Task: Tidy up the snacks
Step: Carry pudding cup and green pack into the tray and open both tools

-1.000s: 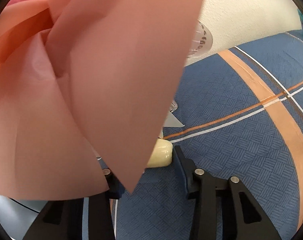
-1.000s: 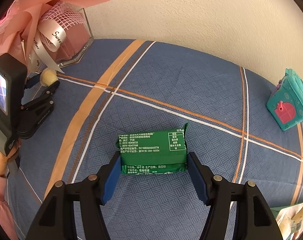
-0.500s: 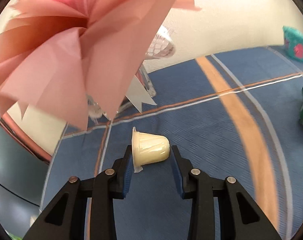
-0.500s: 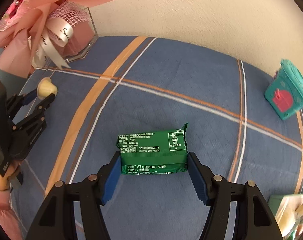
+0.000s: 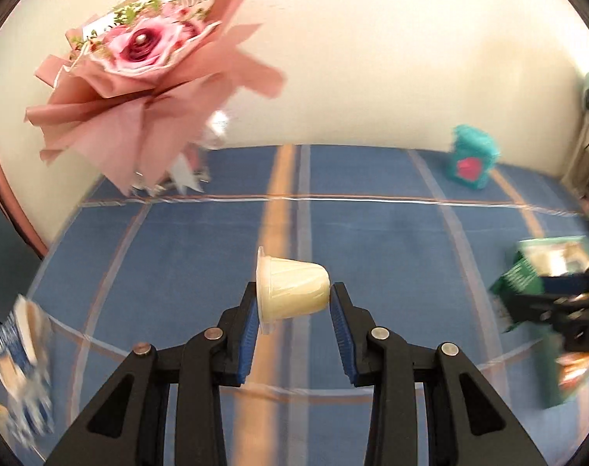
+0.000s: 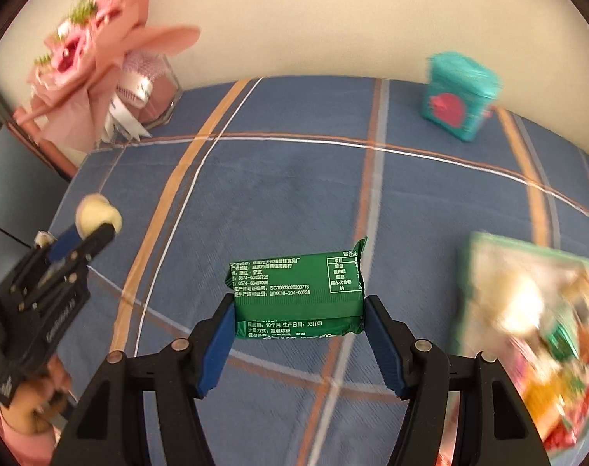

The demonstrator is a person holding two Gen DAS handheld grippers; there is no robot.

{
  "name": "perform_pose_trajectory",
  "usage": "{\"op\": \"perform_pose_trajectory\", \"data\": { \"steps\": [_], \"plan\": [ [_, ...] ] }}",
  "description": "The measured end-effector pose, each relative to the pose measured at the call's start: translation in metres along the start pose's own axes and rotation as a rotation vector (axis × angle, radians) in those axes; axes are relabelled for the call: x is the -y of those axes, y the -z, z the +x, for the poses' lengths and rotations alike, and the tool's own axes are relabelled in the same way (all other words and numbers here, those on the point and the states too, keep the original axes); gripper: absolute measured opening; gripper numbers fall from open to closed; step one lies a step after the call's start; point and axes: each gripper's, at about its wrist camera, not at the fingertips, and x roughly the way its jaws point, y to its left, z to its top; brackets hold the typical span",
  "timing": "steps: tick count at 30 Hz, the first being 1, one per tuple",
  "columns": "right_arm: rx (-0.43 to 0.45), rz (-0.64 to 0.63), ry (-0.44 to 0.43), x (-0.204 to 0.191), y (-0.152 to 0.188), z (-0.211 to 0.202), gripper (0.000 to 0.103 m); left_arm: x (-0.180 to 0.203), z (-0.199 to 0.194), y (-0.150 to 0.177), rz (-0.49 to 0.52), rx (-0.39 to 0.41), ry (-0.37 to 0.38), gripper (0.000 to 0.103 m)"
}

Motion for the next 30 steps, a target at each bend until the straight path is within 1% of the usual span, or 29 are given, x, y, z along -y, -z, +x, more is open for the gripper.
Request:
{"op": "perform_pose_trajectory", "data": {
  "steps": [2, 6, 11, 15, 18, 21, 24, 25, 30],
  "plan": [
    [0.010, 0.030, 0.016, 0.013, 0.009, -0.013, 0.067, 0.024, -0.014, 0.001, -0.019, -0.009, 0.048, 0.037],
    [0.049, 0.086, 0.046, 0.046, 0.031, -0.044, 0.067, 0.075, -0.043, 0.002, -0.022, -0.022, 0.110, 0.037],
    [0.093, 0.157, 0.116, 0.101, 0.053, -0.079, 0.067, 0.135, -0.064, 0.005, -0.026, -0.043, 0.175, 0.037],
    [0.106, 0.212, 0.166, 0.144, 0.064, -0.095, 0.068, 0.189, -0.072, 0.006, -0.023, -0.058, 0.249, 0.037],
    [0.109, 0.247, 0.197, 0.175, 0.067, -0.100, 0.068, 0.229, -0.072, 0.005, 0.001, -0.066, 0.286, 0.037],
    [0.111, 0.256, 0.208, 0.193, 0.066, -0.099, 0.068, 0.260, -0.066, 0.003, 0.011, -0.074, 0.312, 0.037],
    [0.116, 0.273, 0.217, 0.206, 0.065, -0.098, 0.068, 0.280, -0.056, 0.000, 0.012, -0.078, 0.319, 0.037],
    [0.115, 0.290, 0.232, 0.213, 0.064, -0.097, 0.067, 0.285, -0.052, -0.001, 0.013, -0.080, 0.321, 0.037],
    [0.097, 0.315, 0.227, 0.232, 0.060, -0.085, 0.067, 0.296, -0.031, -0.001, 0.024, -0.099, 0.313, 0.037]
  ]
}}
